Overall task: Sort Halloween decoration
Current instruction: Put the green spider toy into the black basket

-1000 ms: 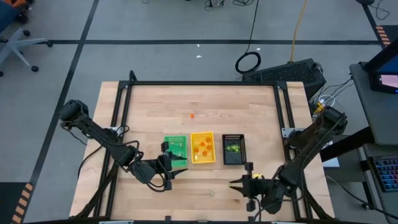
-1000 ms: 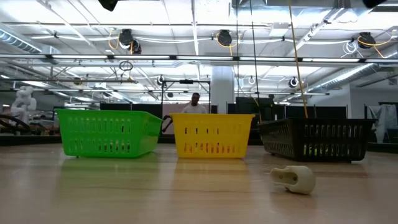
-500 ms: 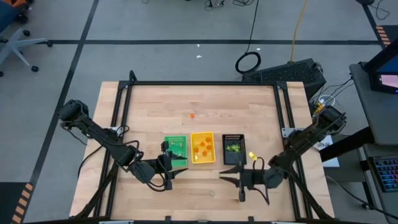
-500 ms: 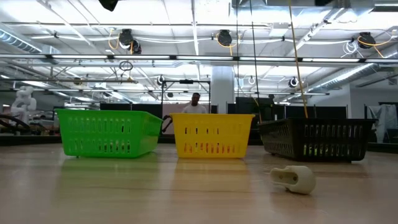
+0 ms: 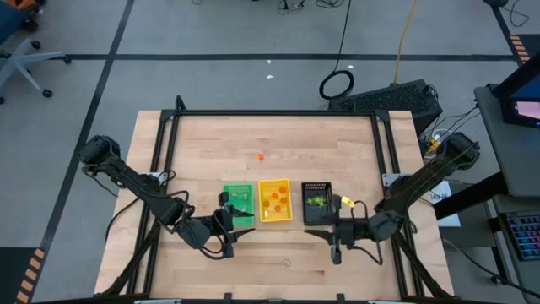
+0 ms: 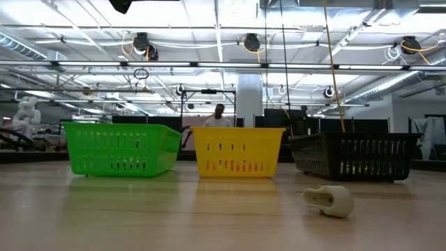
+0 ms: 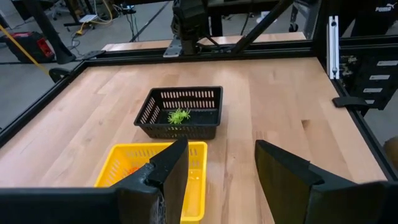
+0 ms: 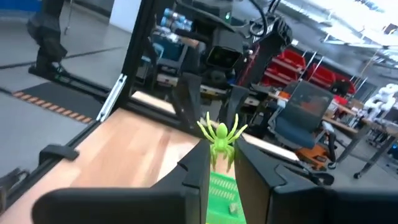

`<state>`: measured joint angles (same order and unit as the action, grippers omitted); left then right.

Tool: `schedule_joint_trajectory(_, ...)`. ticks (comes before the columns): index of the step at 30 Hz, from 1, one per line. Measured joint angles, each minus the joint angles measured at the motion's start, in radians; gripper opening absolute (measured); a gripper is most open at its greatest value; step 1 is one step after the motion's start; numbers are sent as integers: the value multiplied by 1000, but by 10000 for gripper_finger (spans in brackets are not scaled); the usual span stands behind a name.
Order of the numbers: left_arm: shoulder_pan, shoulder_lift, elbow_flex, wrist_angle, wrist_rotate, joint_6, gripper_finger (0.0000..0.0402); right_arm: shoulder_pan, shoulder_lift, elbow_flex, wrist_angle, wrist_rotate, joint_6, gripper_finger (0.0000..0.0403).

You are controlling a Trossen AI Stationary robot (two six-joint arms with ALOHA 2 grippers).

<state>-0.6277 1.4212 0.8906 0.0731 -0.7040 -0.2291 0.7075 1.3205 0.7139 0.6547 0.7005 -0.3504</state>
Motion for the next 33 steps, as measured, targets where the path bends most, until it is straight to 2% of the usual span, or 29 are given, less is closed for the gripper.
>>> schedule_joint_trajectory(5,0,0,0,0,0,0,184,1,-110,0,-175,-80,82,52)
schedule_joint_trajectory(10,0,0,0,0,-5,0,184,1,-145,-11,-245,-82,133,52)
schedule_joint_trajectory(24,4,0,0,1,-7,5,184,-14,-147,-338,241,-75,132,52)
schedule_joint_trajectory(33,34,0,0,1,-7,1,184,-32,-147,-382,282,-75,150,52)
